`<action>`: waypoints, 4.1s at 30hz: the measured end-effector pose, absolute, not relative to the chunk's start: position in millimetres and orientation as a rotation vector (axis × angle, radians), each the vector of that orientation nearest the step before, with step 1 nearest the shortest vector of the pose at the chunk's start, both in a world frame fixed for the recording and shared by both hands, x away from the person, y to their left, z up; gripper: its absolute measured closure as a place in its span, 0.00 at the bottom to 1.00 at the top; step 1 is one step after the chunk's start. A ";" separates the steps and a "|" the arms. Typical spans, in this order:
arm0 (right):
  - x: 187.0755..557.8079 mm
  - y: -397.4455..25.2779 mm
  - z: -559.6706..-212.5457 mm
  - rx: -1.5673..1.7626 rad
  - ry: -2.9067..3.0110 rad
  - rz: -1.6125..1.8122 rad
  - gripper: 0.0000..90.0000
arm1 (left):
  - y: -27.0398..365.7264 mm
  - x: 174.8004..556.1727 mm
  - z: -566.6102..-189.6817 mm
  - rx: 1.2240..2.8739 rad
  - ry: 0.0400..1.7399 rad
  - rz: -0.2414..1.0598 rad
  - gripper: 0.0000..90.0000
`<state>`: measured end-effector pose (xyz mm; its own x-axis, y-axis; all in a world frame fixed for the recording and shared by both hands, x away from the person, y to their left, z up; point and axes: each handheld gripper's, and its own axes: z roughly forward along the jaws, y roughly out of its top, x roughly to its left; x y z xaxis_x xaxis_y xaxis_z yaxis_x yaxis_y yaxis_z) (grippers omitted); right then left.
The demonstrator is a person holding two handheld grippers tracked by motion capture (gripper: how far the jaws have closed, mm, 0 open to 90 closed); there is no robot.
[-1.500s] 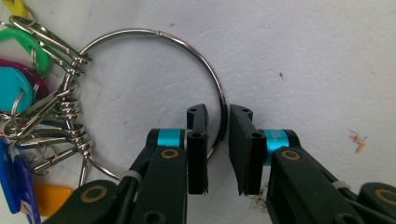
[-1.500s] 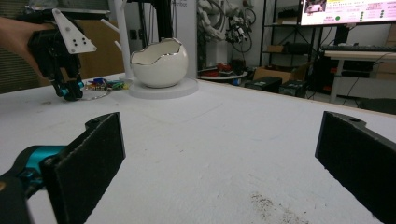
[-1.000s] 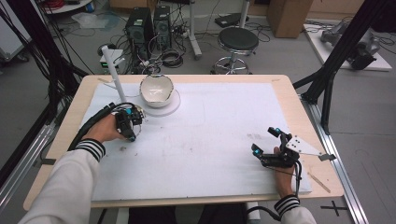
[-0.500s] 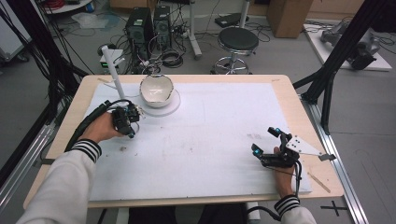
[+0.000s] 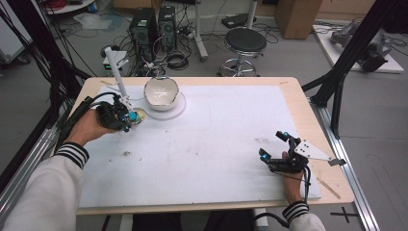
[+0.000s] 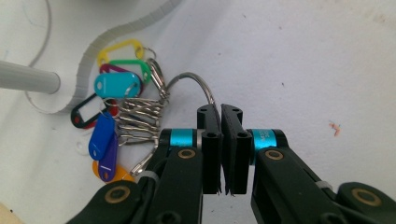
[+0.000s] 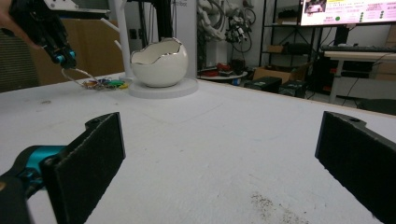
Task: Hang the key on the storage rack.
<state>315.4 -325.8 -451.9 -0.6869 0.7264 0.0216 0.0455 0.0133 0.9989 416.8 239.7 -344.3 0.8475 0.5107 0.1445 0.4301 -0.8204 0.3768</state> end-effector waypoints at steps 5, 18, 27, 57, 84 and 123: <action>315.5 -325.7 -451.9 0.788 1.780 1.727 0.01 | 247.3 414.8 -334.7 2.623 0.718 0.372 0.96; 315.0 -325.7 -452.0 0.799 1.785 1.729 0.01 | 270.0 410.2 -306.4 2.411 0.762 0.447 0.96; 315.0 -325.6 -452.0 0.799 1.785 1.728 0.01 | 277.6 406.1 -294.9 2.316 0.770 0.487 0.96; 315.3 -326.4 -452.0 0.805 1.783 1.731 0.01 | 292.7 417.9 -248.7 2.077 0.771 0.556 0.96; 315.3 -326.6 -452.0 0.808 1.785 1.734 0.01 | 314.8 451.5 -257.7 2.021 0.844 0.613 0.96; 315.5 -326.4 -452.1 0.802 1.781 1.733 0.01 | 323.3 479.2 -281.4 1.971 1.072 0.601 0.96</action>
